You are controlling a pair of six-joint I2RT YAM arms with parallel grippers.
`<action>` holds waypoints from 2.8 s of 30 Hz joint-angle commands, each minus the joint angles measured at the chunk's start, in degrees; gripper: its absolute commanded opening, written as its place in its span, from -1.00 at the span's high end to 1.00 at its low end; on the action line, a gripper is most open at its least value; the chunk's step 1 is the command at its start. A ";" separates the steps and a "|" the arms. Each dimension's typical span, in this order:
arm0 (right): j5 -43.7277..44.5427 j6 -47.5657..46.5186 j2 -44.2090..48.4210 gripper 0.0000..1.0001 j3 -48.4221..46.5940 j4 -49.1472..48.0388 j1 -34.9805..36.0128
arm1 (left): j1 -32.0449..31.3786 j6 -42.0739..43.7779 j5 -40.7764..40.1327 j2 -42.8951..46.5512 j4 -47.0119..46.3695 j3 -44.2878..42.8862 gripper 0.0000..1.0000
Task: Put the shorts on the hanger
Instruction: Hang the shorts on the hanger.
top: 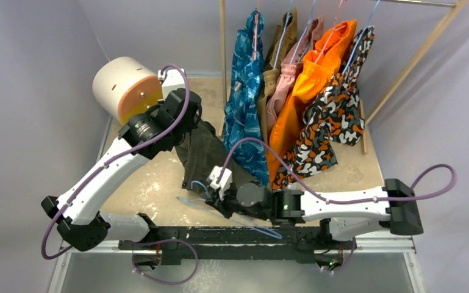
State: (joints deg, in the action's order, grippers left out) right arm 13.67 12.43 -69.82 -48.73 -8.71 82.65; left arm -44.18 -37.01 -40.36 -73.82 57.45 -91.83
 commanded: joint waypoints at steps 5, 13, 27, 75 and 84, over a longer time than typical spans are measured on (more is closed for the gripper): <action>27.64 0.23 -10.96 1.00 -0.91 -11.49 4.68 | 0.48 -0.75 -1.57 0.93 -3.22 -1.52 1.00; 41.30 2.39 -9.52 1.00 -3.48 -5.86 6.43 | 0.46 -0.61 -2.02 1.80 -3.07 -0.78 1.00; 55.54 9.72 13.10 1.00 -3.50 16.31 10.01 | 0.48 -0.25 -3.56 1.84 -0.96 -3.89 1.00; 58.93 5.09 26.55 1.00 -7.53 26.00 10.05 | 0.48 -8.99 14.36 9.76 -8.58 14.80 1.00; 50.20 19.76 21.41 1.00 -5.93 39.08 10.03 | 0.43 -11.94 15.33 10.07 -12.94 25.84 1.00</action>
State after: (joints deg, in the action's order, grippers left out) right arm 67.13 29.06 -46.72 -53.67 28.80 92.66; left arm -43.88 -47.44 -24.40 -64.84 49.69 -63.68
